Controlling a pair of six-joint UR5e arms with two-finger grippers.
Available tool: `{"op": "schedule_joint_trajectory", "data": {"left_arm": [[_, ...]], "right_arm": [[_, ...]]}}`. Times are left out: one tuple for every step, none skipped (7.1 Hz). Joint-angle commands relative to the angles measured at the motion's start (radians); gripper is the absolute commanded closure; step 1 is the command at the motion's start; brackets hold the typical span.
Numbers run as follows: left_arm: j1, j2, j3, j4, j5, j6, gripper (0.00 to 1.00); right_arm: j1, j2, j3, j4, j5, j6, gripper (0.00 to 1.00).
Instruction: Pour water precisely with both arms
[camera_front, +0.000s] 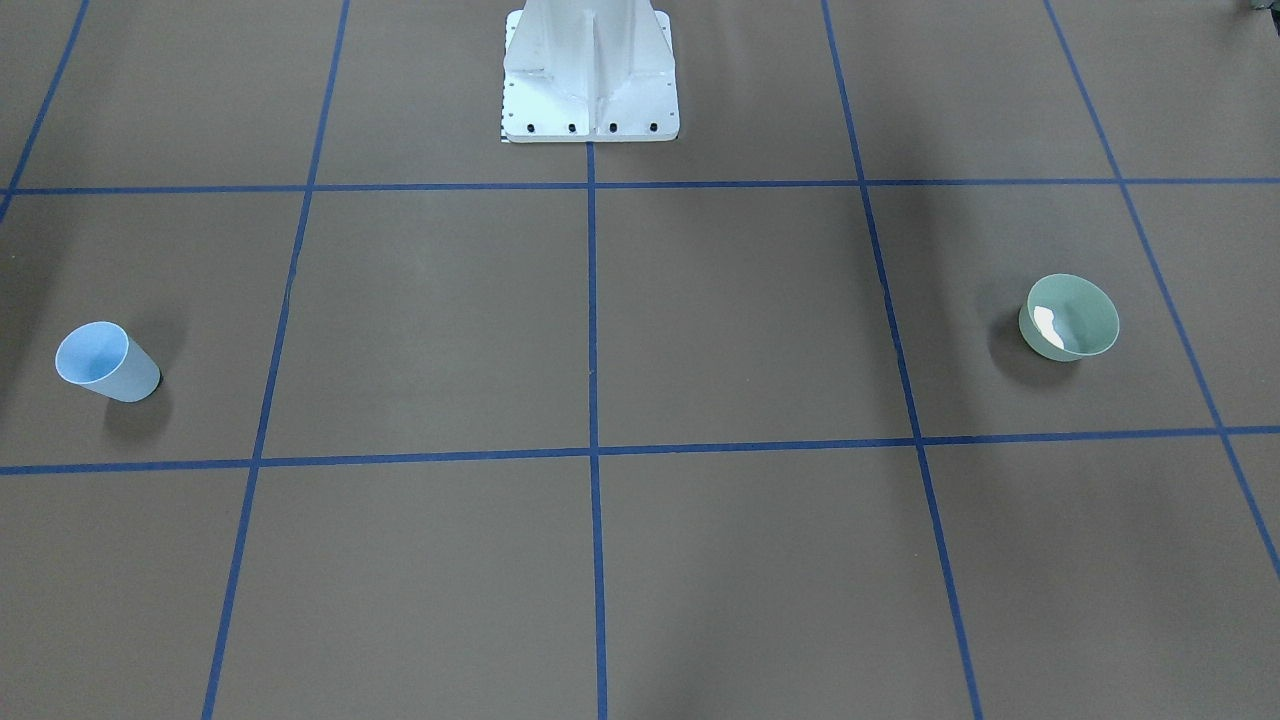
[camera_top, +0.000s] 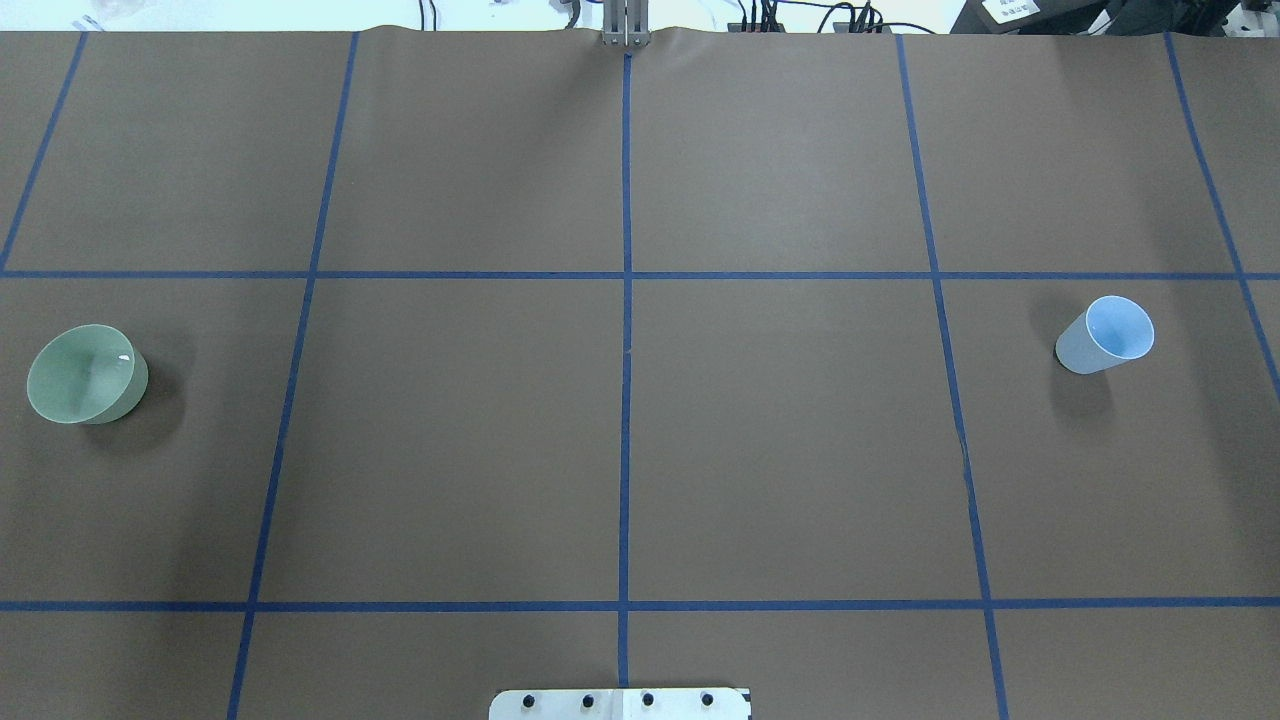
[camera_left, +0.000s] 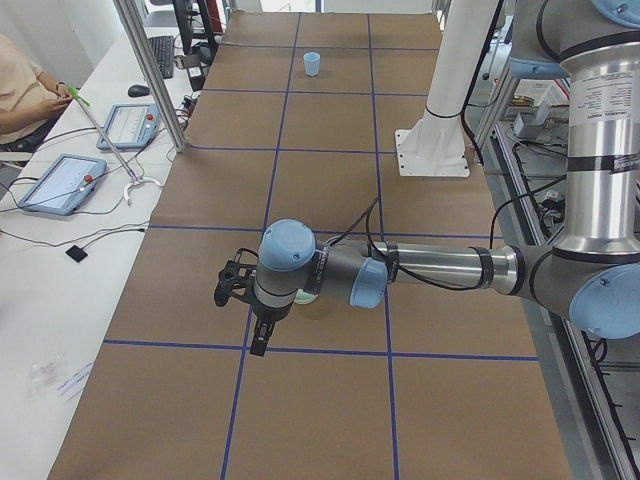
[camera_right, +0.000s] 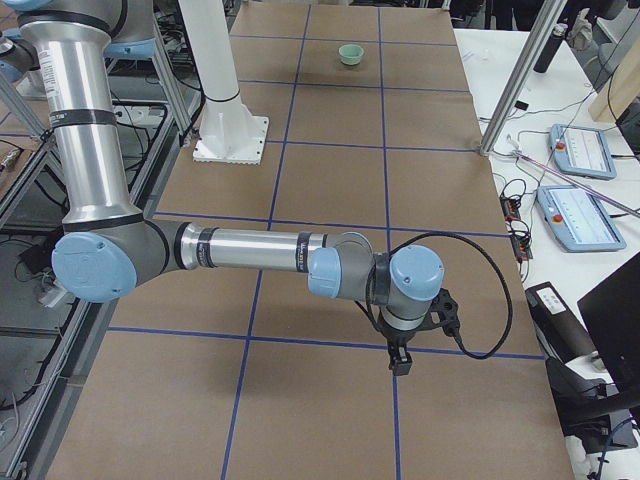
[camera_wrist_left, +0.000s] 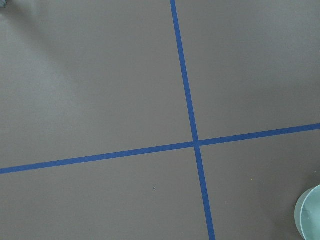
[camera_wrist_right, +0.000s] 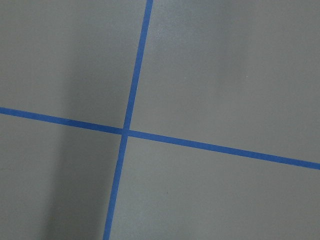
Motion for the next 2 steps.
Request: {"op": "schedule_joint_trajectory", "data": {"left_arm": [[0.0,0.0,0.0,0.002,0.0,0.0,0.0],[0.0,0.0,0.0,0.0,0.0,0.0,0.0]], "right_arm": [[0.0,0.0,0.0,-0.002,0.001,0.002,0.0],[0.0,-0.002,0.0,0.0,0.003,0.002,0.0]]}}
